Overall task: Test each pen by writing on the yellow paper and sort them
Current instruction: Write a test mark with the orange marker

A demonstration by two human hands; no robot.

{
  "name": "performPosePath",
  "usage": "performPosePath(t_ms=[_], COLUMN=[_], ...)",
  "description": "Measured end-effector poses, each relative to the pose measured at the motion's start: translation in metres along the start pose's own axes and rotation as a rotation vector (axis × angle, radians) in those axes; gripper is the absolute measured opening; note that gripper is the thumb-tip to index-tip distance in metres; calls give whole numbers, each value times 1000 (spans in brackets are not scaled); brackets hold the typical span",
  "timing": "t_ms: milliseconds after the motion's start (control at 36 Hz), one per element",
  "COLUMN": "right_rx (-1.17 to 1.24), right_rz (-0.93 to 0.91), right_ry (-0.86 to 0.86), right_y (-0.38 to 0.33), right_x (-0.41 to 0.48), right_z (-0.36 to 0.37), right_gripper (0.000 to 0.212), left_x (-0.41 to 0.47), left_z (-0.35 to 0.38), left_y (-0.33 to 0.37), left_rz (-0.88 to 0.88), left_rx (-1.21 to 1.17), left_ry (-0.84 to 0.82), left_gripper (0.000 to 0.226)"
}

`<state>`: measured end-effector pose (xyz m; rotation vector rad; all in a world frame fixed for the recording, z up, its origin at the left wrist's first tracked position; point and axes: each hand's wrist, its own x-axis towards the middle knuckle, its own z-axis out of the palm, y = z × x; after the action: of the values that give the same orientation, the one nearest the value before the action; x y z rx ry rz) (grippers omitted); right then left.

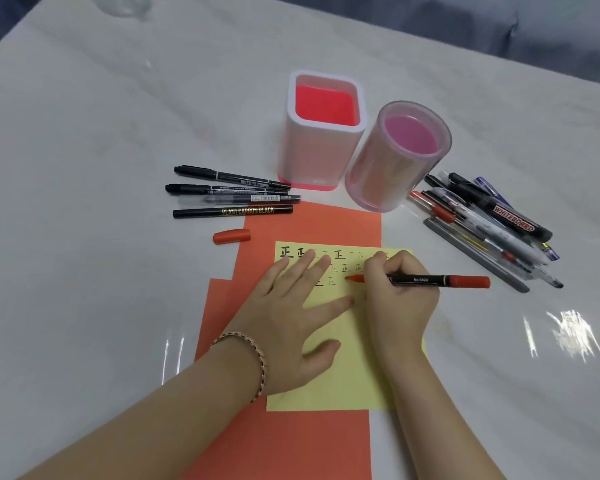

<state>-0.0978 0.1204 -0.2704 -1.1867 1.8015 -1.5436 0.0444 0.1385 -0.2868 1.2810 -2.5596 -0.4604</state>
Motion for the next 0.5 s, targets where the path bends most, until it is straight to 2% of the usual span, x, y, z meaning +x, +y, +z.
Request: performPosePath(t_ms=[389,500], right_rx=[-32,-43], right_rz=[-25,-4], right_ry=[-14,31], right_y=[2,4], right_x=[2,1], right_z=[1,1], right_gripper=[32,31], left_x=[0,0], left_z=[0,-1], left_y=[0,0], left_rz=[-10,-8], left_rx=[-12,-14], left_ry=[-16,-11], left_gripper=[51,50])
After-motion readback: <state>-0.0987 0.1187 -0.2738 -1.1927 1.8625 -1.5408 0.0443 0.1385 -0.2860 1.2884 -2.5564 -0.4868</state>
